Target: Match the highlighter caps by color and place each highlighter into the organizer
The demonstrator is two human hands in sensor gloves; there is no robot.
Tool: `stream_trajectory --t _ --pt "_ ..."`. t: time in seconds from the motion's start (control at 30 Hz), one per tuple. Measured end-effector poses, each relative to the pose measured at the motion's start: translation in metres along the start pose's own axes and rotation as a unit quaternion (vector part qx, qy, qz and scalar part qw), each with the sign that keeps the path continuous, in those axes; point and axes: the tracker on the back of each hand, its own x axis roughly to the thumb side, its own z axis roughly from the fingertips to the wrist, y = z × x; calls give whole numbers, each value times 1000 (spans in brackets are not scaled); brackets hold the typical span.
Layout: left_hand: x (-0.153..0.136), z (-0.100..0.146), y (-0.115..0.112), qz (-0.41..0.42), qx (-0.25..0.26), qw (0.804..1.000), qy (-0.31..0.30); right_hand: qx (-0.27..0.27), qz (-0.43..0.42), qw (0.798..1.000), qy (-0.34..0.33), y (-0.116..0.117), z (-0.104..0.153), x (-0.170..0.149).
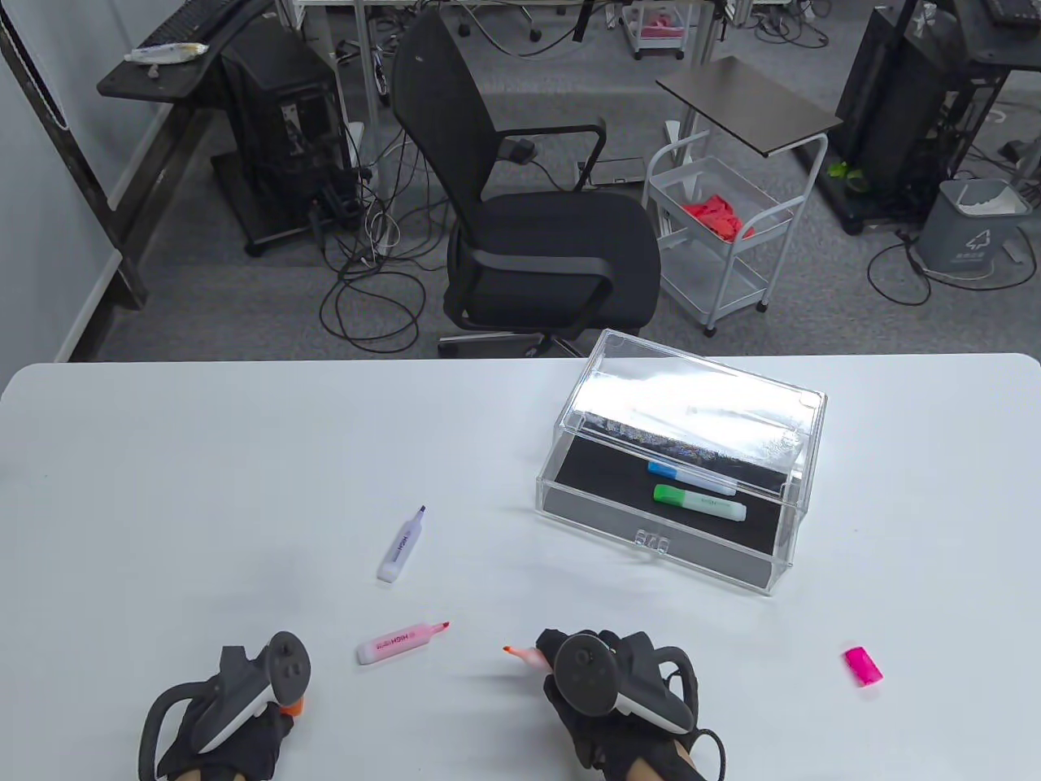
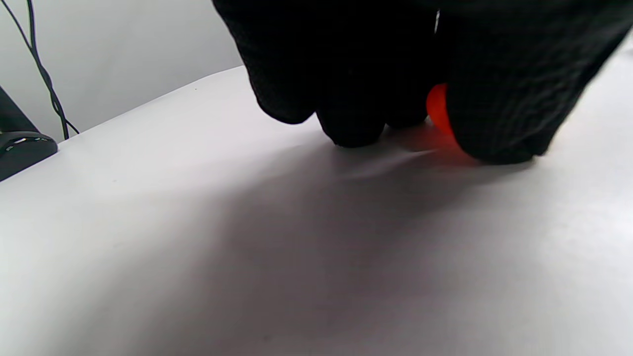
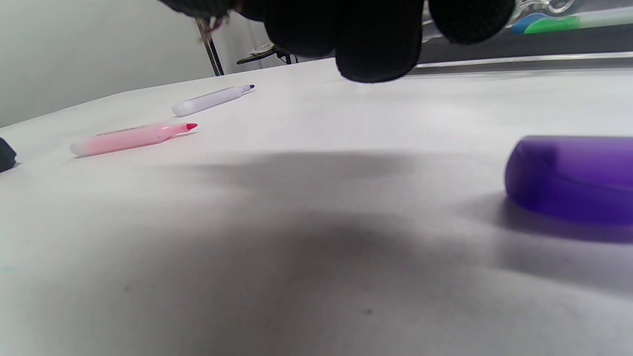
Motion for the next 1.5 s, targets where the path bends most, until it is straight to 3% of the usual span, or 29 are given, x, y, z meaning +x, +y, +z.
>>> stream_trajectory --t 0.3,0.77,1.1,1.5 --pt "16 9 14 11 20 999 -36 -7 12 1000 -4 1 -1 1" --pt "83 26 39 77 60 985 -141 -11 41 999 -15 3 -1 7" --pt "125 28 40 91 65 975 -191 -30 84 995 -47 9 -4 19" --pt "137 31 33 133 60 960 -239 -33 102 993 -58 13 -6 25"
